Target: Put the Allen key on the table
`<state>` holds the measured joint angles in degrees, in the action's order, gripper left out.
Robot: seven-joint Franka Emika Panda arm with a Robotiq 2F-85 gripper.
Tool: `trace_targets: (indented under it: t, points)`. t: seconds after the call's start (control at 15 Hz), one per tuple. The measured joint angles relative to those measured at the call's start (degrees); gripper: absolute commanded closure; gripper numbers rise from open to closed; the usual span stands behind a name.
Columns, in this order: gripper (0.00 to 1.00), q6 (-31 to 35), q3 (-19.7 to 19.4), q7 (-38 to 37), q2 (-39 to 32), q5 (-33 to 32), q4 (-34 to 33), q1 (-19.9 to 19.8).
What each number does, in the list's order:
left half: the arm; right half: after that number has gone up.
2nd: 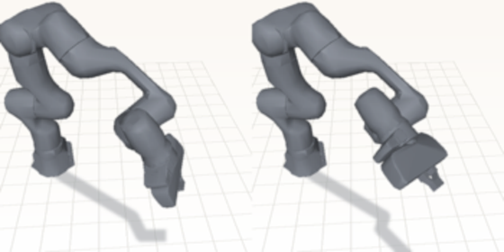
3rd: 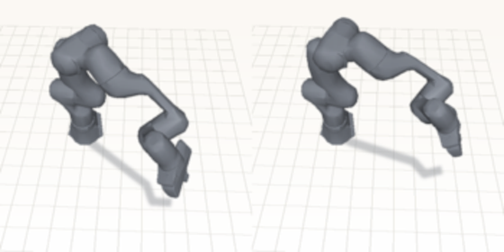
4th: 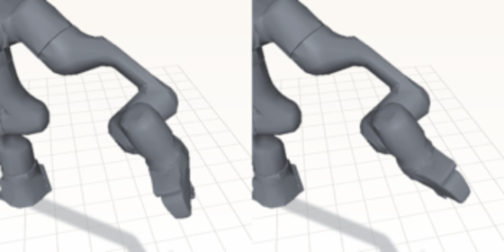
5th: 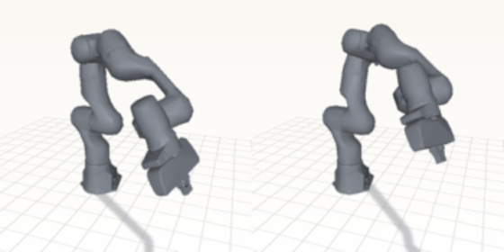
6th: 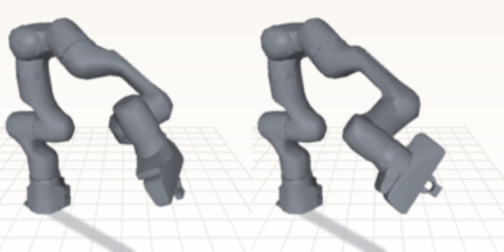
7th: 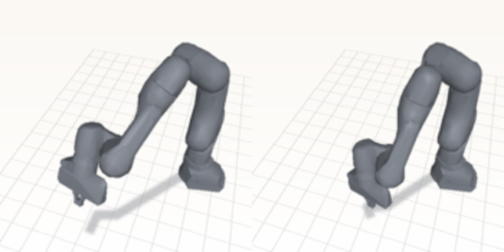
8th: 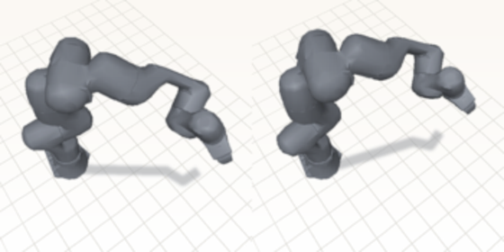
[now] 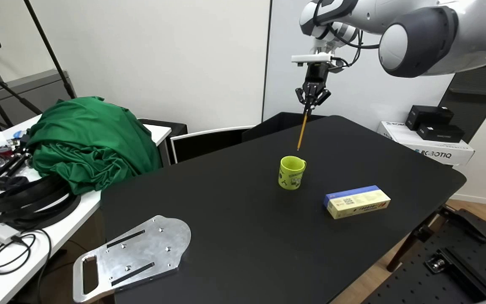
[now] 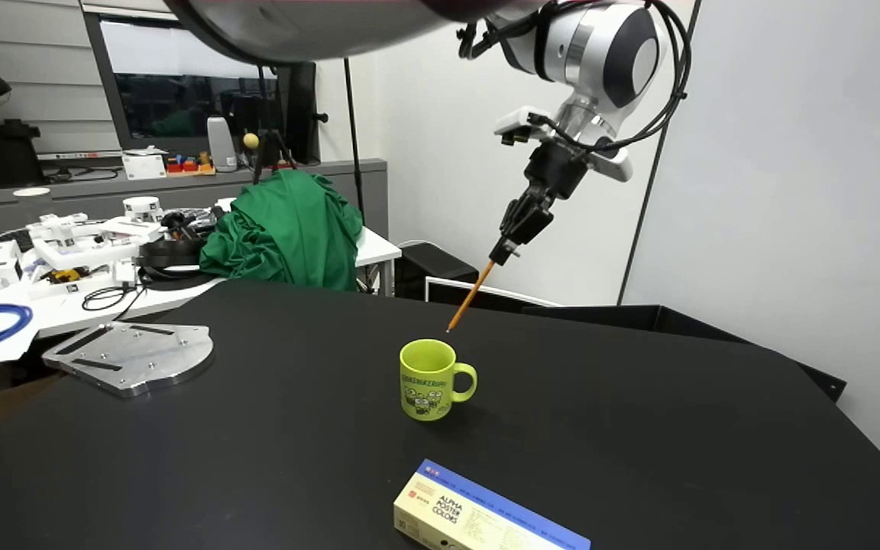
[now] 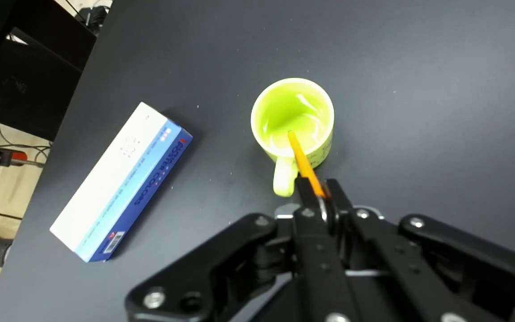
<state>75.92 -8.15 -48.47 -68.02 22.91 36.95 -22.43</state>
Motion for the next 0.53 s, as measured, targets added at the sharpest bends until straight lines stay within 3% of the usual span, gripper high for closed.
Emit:
trace_targets:
  t: [0.27,0.53]
  points:
    - [0.98,7.66,-3.08,0.12,0.18,-2.48,0.13,-0.31]
    - [0.98,23.09,-5.41,0.20,-2.28,-5.10,0.63,0.03]
